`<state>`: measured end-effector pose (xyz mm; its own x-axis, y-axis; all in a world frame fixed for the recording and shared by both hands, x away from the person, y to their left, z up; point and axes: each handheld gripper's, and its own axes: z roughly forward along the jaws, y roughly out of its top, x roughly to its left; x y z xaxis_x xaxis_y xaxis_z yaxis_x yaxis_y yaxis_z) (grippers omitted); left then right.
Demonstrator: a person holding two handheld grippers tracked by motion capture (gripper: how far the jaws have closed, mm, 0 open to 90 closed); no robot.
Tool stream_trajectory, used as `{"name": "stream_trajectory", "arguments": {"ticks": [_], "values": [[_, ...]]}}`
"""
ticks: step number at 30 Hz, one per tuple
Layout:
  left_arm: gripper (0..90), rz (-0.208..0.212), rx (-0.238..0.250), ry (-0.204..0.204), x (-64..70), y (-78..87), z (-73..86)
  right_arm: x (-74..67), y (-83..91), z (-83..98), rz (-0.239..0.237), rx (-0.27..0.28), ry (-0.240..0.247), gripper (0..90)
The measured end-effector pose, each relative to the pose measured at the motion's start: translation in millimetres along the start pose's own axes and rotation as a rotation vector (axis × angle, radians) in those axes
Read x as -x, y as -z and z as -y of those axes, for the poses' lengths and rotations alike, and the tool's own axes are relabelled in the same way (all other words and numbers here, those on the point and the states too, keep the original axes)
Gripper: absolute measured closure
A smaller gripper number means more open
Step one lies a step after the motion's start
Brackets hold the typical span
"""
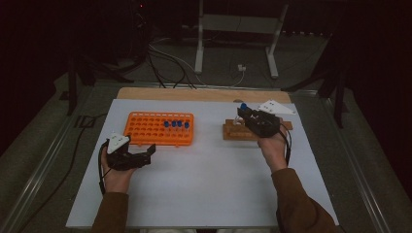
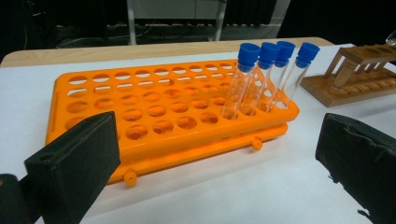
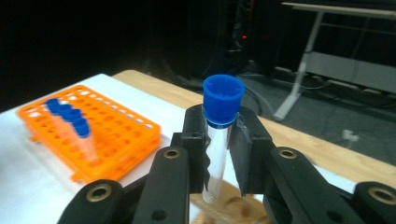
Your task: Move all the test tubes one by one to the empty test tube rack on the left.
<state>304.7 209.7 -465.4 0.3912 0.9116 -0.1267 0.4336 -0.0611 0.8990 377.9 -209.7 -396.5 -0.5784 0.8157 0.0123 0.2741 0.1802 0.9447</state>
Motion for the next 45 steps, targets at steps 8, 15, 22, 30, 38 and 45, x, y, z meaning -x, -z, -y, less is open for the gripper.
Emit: {"name": "stream_trajectory", "arguments": {"ticks": [8,15,22,30,38,45], "values": [[0.7,0.040,0.010,0.003,7.6,-0.9,-3.6,-17.4,-5.9,3.1,-0.092,-0.022,-0.008,77.0],[0.7,0.065,0.013,-0.025,19.8,-3.2,-7.2,-36.1,-12.0,3.3,-0.155,-0.038,0.008,76.9],[0.7,0.090,0.001,-0.073,36.1,-8.3,-11.8,-52.9,-18.1,2.0,-0.208,-0.051,0.018,76.9],[4.1,0.136,-0.004,-0.143,64.0,-19.0,-23.7,-77.6,-29.9,2.5,-0.273,-0.077,0.027,76.9],[8.9,0.169,0.014,-0.190,83.4,-25.8,-32.2,-100.2,-40.1,2.1,-0.335,-0.091,0.026,76.8],[34.7,0.191,0.023,-0.232,94.0,-33.1,-29.8,-109.3,-43.3,0.8,-0.362,-0.098,0.032,76.8]]}}
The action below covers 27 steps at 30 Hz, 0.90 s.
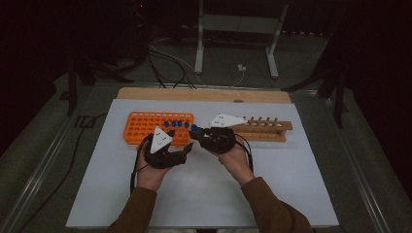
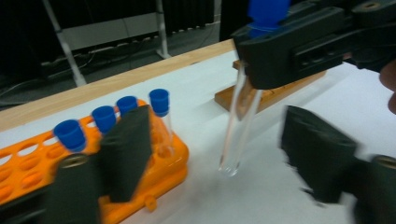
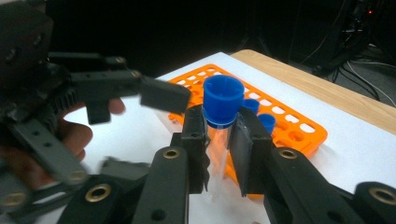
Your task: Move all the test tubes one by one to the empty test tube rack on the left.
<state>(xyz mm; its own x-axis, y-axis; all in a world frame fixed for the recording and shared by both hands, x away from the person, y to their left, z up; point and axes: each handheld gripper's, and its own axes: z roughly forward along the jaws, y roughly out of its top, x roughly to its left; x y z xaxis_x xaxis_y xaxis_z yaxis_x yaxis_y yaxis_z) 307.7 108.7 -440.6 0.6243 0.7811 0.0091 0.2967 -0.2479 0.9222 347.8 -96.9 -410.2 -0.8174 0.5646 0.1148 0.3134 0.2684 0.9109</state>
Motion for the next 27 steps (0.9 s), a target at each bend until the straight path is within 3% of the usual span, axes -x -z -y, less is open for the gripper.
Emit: {"name": "stream_trajectory", "arguments": {"ticks": [4,8,13,16,19,20,22,27], "values": [[52.7,0.015,-0.014,-0.015,2.7,-6.0,0.1,-0.7,-1.1,-0.1,-0.016,-0.001,-0.011,76.8],[65.0,0.027,-0.013,-0.032,5.2,-8.5,0.3,-2.3,-2.2,0.3,-0.025,-0.011,-0.005,76.8],[77.2,0.023,-0.007,-0.060,8.6,-8.6,-0.7,-3.9,-3.1,0.5,-0.034,-0.013,0.004,76.8],[78.0,0.027,-0.004,-0.065,8.3,-8.1,-0.6,-3.5,-2.9,0.2,-0.038,-0.013,0.001,76.6],[78.2,0.020,-0.003,-0.065,6.4,-7.3,-0.2,-1.2,-1.1,0.4,-0.061,-0.003,-0.012,62.9],[78.2,0.014,0.000,-0.061,5.1,-6.5,-0.1,1.8,1.1,0.5,-0.069,0.003,-0.027,52.7],[78.2,0.002,0.007,-0.048,0.3,-4.2,-0.6,3.3,2.8,0.8,-0.069,0.007,-0.038,47.9],[78.2,-0.035,0.029,-0.014,-14.3,3.2,-1.2,10.9,12.6,3.2,-0.015,0.014,-0.048,24.5]]}}
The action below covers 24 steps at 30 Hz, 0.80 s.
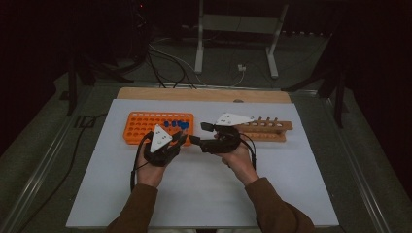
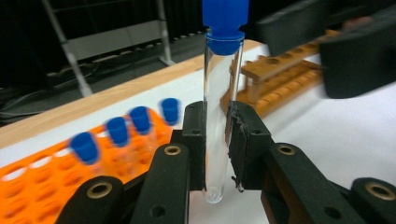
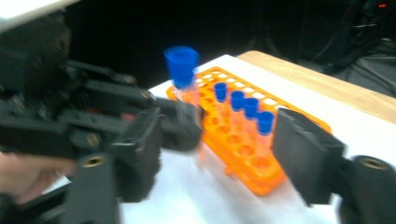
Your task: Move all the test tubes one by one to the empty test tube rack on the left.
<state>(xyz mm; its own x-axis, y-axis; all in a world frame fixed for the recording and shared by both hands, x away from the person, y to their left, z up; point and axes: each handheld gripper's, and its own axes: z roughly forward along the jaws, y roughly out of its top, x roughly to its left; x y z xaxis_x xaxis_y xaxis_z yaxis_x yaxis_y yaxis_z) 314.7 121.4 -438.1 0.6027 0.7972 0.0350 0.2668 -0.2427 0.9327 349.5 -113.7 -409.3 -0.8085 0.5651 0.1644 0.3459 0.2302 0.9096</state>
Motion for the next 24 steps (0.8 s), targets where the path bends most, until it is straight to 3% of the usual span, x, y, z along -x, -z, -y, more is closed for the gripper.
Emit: {"name": "stream_trajectory", "arguments": {"ticks": [9,16,24], "values": [[78.2,-0.091,0.038,0.048,-25.5,9.3,2.5,10.8,18.1,13.6,0.117,-0.029,0.017,6.8],[78.1,-0.139,0.052,0.092,-42.5,12.1,6.1,18.0,32.6,18.0,0.147,-0.009,0.016,3.5],[78.1,-0.172,0.054,0.111,-53.3,12.1,9.1,23.6,41.8,28.9,0.161,-0.005,0.006,2.8]]}}
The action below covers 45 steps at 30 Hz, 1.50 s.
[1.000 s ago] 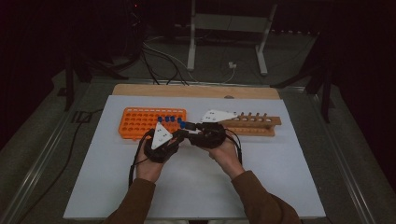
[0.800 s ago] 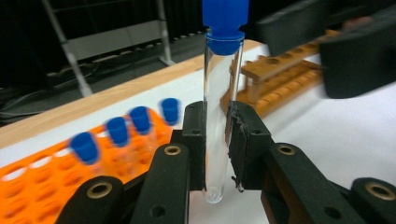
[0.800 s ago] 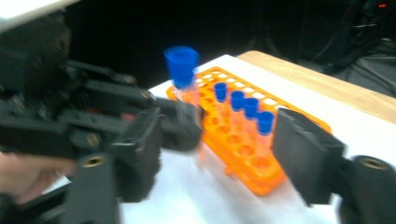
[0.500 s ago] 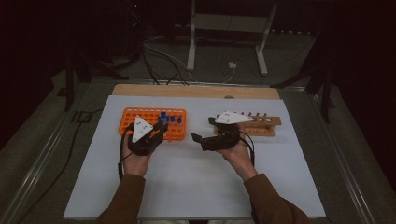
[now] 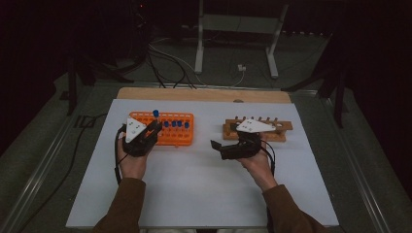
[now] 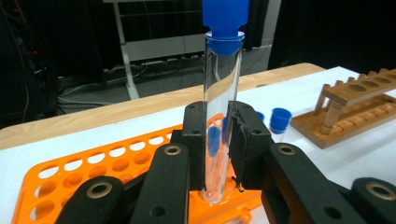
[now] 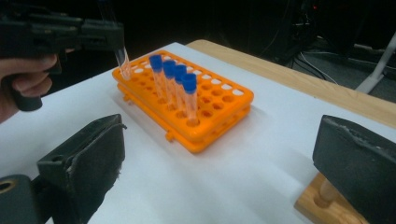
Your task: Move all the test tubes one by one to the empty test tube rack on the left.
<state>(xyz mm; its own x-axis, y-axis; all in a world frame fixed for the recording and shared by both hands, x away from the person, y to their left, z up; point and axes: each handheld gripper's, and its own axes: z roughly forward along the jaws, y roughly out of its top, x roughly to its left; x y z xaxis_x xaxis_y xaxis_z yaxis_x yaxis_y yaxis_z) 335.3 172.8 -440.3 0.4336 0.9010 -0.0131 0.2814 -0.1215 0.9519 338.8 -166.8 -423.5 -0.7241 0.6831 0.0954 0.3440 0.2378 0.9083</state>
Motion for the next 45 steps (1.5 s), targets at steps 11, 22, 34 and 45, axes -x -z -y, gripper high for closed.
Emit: {"name": "stream_trajectory", "arguments": {"ticks": [11,22,34,45], "values": [[78.1,-0.030,-0.018,0.016,-9.0,-6.6,3.6,11.9,11.8,8.2,0.023,0.023,-0.033,2.8],[78.0,-0.055,-0.034,0.014,-11.0,-20.7,9.7,18.2,21.8,14.6,0.031,0.039,-0.051,2.8],[78.0,-0.060,-0.048,0.034,-13.1,-33.5,27.5,22.5,29.8,15.9,0.031,0.052,-0.047,2.9],[77.9,-0.059,-0.081,0.035,-11.8,-43.6,38.8,30.2,39.5,22.2,0.047,0.056,-0.063,3.0]]}}
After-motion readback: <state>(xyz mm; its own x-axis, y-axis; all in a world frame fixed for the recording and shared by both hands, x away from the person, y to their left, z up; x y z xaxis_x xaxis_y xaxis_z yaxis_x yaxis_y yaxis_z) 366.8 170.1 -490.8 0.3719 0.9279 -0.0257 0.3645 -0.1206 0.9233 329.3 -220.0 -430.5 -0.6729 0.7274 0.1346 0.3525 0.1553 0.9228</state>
